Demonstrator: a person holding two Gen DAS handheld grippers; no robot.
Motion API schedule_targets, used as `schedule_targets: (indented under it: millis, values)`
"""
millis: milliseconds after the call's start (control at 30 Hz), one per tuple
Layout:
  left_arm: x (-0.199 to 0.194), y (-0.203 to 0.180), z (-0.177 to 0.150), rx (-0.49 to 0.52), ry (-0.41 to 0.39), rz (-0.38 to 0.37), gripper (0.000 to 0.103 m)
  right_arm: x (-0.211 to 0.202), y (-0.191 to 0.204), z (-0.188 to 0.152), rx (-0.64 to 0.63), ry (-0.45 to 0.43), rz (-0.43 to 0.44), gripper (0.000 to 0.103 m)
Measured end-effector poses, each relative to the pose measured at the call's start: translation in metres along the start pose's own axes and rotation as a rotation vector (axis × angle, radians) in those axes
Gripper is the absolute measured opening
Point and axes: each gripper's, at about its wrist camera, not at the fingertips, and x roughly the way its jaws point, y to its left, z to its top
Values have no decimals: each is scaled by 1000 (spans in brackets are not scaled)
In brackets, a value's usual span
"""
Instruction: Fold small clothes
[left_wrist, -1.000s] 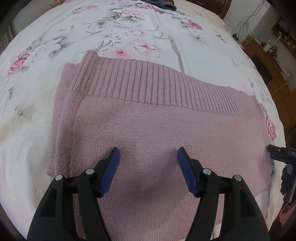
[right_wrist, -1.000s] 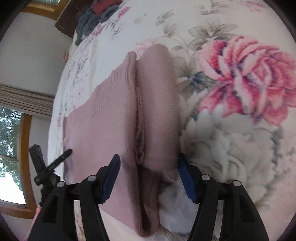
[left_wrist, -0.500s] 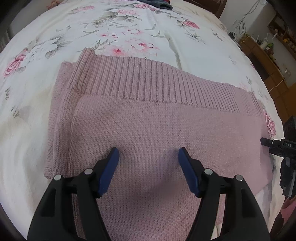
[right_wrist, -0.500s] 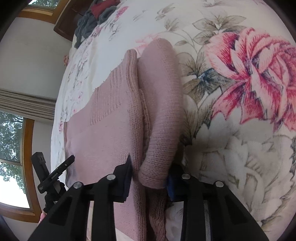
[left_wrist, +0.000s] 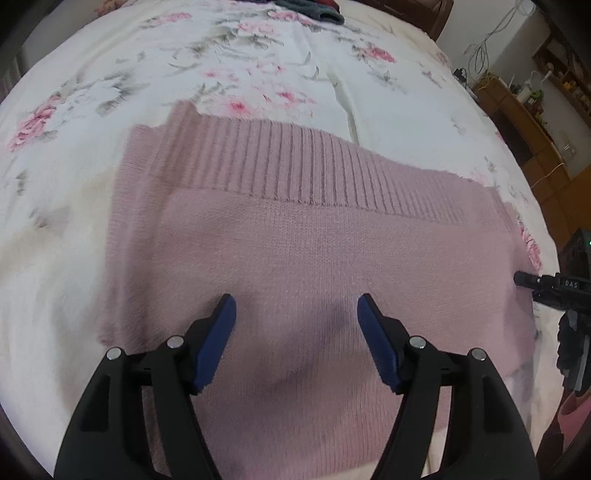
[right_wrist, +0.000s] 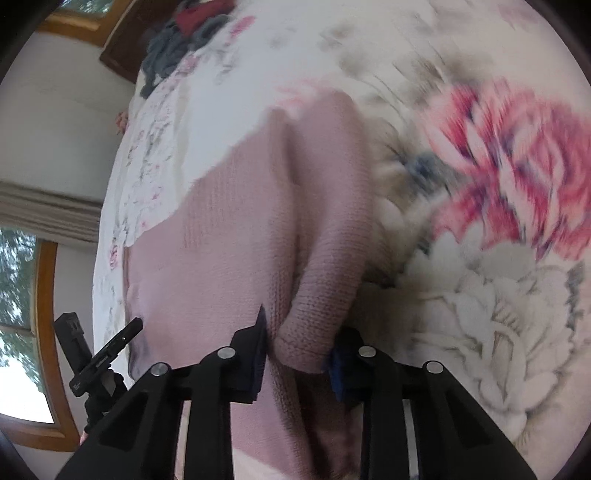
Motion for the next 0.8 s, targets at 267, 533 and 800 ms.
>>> schedule_targets:
  millis: [267, 533, 800]
  values:
    - [-37, 22, -3, -57, -41, -33, 68, -9, 116, 6, -213, -1, -33, 27]
    - [-49, 36, -7, -96, -62, -55, 68, 56, 207, -7, -379, 82, -164, 27]
    - [-48, 49, -6, -153, -63, -89, 68, 111, 224, -21, -369, 159, -167, 38]
